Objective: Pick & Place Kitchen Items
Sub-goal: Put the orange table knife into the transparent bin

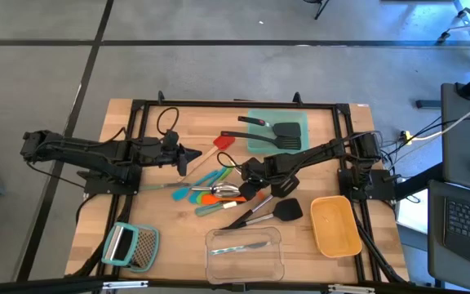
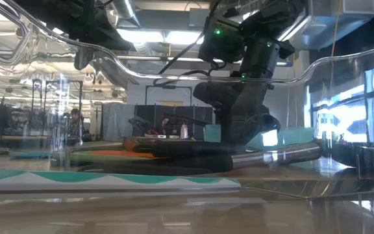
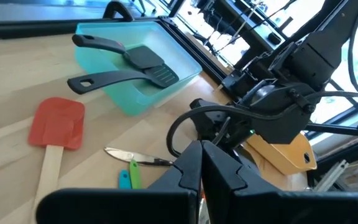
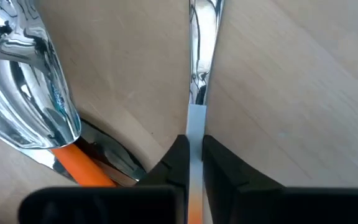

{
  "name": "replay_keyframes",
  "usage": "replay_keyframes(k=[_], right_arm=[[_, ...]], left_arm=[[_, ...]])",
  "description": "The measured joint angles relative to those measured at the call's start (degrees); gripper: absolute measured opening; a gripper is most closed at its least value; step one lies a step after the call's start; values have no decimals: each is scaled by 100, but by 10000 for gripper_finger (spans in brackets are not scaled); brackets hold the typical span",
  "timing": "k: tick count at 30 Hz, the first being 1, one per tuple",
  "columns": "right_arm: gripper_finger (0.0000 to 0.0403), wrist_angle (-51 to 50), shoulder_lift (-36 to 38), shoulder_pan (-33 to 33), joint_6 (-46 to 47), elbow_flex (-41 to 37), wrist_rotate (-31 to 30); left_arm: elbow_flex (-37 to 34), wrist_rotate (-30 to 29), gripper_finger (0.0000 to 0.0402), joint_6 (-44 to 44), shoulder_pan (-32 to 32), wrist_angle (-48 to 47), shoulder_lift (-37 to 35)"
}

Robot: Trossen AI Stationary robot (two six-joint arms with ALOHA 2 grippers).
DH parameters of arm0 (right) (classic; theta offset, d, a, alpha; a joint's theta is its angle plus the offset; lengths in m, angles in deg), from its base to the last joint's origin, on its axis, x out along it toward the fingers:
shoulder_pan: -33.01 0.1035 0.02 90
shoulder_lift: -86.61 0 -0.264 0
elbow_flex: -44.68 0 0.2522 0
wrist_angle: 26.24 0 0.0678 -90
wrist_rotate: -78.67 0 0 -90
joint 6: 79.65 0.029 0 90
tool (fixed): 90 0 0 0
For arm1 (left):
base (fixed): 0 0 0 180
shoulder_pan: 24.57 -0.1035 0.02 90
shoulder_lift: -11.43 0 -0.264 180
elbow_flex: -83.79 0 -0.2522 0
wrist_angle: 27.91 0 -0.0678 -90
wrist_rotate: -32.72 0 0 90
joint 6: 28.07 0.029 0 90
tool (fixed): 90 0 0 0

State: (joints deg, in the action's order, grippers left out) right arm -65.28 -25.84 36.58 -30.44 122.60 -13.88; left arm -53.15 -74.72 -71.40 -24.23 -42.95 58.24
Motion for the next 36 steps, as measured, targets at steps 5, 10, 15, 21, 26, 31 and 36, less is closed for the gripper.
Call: replay_keyframes(k=[5, 10, 15, 21, 26, 31, 36], right_arm=[[26, -65, 0, 56, -34, 7, 9], [25, -85, 0, 189, -272, 11, -278], [24, -52, 0, 309, -504, 9, -456], [62, 320, -29, 279, -1394, -13, -50], [141, 446, -31, 42, -1455, -13, 660], [190, 507, -31, -225, -1340, -13, 1370], [186, 491, -50, -257, -1021, -11, 1563]], left_arm=[[0, -134, 4, 77, 0, 6, 2], [0, -243, 4, 202, 0, 3, 0], [0, -244, 4, 215, -1, -98, -1], [0, 378, 4, 281, -52, -629, 2], [0, 1148, 4, 431, -160, -793, 50], [0, 1035, 4, 427, -157, -618, 153], [0, 920, 4, 419, -160, -460, 250]])
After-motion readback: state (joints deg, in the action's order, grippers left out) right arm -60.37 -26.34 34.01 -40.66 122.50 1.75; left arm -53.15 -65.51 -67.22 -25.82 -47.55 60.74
